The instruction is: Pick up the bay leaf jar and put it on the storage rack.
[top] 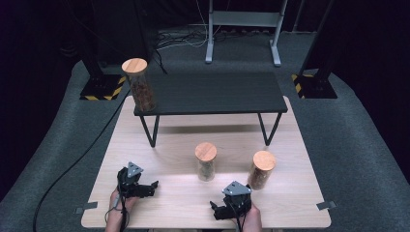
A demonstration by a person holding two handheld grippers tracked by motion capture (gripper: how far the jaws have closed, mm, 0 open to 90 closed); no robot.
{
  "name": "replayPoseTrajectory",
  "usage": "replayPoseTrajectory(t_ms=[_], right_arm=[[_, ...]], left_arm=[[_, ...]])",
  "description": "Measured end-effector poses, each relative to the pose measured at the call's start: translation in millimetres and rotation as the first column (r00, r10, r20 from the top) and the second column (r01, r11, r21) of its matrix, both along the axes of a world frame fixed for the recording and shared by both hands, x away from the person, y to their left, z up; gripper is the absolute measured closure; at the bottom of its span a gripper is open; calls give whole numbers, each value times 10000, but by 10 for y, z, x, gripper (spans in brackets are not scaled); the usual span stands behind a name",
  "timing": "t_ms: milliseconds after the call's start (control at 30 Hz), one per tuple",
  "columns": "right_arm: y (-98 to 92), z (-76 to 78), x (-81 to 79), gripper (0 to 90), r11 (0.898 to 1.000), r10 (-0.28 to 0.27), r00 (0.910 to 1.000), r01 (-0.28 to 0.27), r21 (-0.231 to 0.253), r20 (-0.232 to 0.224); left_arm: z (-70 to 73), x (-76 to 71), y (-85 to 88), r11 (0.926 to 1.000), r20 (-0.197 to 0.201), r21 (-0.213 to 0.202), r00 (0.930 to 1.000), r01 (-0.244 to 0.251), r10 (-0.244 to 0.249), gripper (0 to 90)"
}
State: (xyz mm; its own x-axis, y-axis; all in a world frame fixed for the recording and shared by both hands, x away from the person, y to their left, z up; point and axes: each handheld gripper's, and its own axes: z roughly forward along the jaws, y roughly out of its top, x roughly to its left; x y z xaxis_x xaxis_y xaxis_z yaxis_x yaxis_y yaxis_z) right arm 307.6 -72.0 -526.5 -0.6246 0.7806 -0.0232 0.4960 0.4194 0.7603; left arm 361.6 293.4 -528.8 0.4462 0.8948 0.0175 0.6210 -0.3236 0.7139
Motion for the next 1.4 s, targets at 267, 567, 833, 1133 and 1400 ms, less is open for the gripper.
replayPoseTrajectory(t_ms=[267,567,833,1133,1400], right_arm=[[22,-4,-7,0,9996,-136,9999,136,-254,7],[30,10,39,0,9993,-310,9995,309,-229,-73],[138,240,213,0,9972,-175,9974,123,741,699],[310,271,520,0,9895,-47,9908,-149,1439,1352],[388,255,732,0,9858,-112,9874,-156,1672,1580]], left_arm=[[1,-8,-9,10000,52,53,10000,-48,47,1],[-3,1,0,9999,-88,-114,10000,-34,33,1],[-3,1,1,9999,-100,-129,9999,-28,26,2],[-3,1,2,9999,-91,-137,10000,-41,40,3],[0,-3,0,10000,-62,-71,10000,7,-7,5]])
